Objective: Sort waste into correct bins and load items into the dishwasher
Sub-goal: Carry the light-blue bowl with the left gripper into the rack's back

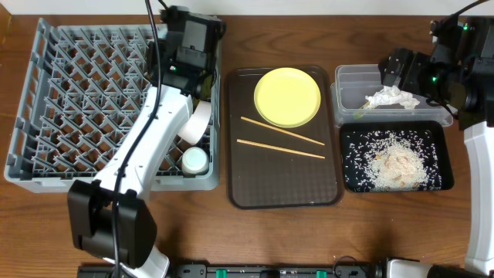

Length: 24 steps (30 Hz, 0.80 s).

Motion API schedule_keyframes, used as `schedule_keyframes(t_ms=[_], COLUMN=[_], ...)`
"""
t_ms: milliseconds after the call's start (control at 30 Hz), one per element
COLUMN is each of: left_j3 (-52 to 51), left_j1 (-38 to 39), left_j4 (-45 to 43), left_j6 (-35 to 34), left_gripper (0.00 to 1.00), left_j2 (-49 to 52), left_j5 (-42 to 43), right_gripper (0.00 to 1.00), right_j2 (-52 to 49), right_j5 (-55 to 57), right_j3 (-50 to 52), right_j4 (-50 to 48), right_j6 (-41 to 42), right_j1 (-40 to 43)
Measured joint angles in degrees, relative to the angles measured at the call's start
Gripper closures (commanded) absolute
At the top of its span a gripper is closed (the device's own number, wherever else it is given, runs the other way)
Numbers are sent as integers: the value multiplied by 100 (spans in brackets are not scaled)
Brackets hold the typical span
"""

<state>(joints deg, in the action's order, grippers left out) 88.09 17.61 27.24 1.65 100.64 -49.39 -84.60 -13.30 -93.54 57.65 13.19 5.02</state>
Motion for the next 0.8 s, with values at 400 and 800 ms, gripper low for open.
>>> schedule_keyframes(t_ms=[400,800], left_j3=[-2,-26], left_j1=[13,35], left_j4=[-695,-778], left_j6=[699,743], left_gripper=[92,93], left_j2=[811,1451], left_j5=[-1370,-1705], right_gripper=[1,1], right_j2=[0,0], right_j5=[0,0], right_j3=[0,0], right_j4=[0,2], right_j6=[0,0], right_j1=[0,0])
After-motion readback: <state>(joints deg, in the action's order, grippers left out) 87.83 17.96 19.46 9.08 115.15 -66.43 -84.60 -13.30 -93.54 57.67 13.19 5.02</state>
